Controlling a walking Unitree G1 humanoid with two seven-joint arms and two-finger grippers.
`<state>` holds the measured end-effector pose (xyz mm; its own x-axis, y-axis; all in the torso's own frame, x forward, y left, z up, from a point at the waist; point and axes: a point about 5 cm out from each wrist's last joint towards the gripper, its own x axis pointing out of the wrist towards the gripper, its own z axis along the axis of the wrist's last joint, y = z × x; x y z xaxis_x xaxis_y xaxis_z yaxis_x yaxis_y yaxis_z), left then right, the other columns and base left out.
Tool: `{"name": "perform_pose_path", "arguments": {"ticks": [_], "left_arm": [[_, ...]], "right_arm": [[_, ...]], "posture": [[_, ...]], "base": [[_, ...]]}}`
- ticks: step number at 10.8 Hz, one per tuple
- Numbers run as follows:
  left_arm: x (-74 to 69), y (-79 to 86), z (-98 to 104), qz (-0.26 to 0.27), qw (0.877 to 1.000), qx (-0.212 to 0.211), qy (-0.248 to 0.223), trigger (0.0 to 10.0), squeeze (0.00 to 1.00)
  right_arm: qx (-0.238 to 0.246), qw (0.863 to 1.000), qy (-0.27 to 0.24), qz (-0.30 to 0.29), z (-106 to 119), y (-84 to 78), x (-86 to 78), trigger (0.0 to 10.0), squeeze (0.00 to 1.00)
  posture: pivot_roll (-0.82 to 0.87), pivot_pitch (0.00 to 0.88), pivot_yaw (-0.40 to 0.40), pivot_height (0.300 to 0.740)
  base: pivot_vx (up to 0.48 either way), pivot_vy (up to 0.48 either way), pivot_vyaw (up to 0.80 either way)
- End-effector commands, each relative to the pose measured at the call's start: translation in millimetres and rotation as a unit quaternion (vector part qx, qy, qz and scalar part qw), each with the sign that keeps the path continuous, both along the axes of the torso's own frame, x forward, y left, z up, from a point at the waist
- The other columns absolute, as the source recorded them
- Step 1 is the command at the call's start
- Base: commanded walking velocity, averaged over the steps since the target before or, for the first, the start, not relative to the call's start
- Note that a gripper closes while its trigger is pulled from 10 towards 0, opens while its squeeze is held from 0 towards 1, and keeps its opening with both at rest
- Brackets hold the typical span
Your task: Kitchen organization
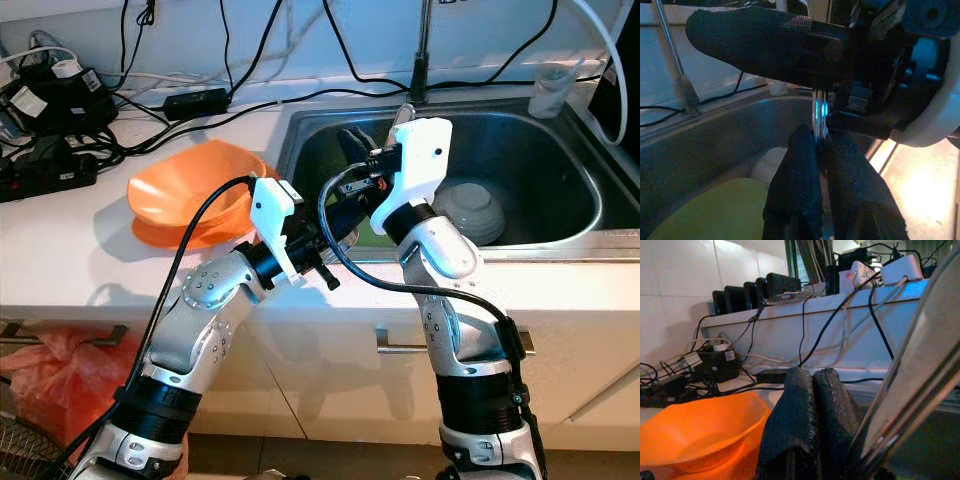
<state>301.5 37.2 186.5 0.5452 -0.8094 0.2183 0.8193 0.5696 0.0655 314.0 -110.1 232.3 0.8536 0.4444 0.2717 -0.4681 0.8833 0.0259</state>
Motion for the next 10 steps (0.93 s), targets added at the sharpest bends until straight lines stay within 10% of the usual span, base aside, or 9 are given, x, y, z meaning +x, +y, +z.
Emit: {"name": "perform_pose_path", "arguments": {"ticks": [1,2,3,10], "left_arm": [[2.8,3.7,6.5,0.011,1.000,0.001,-0.018,9.3,0.00],[4.0,4.9,7.7,0.017,1.000,-0.006,-0.018,10.0,0.67],[4.5,4.9,8.6,0.018,1.000,-0.009,-0.019,10.0,1.00],[-2.2,-0.9,7.6,-0.011,1.000,-0.027,-0.006,10.0,1.00]], "right_arm": [[-0.008,0.999,-0.009,-0.030,2.8,-10.3,3.7,10.0,0.00],[-0.012,0.999,-0.013,-0.033,3.6,-10.1,4.5,10.0,0.00],[-0.013,0.999,-0.015,-0.037,4.3,-10.2,5.0,10.0,0.00],[-0.019,0.998,-0.021,-0.056,4.1,-14.7,6.2,10.0,0.00]], "posture": [[-0.16,0.000,0.140,0.740],[-0.16,0.000,0.140,0.740],[-0.16,0.000,0.139,0.740],[-0.16,0.000,0.122,0.740]], "base": [[0.000,0.000,0.00],[0.000,0.000,0.00],[0.000,0.000,0.00],[0.000,0.000,0.00]]}}
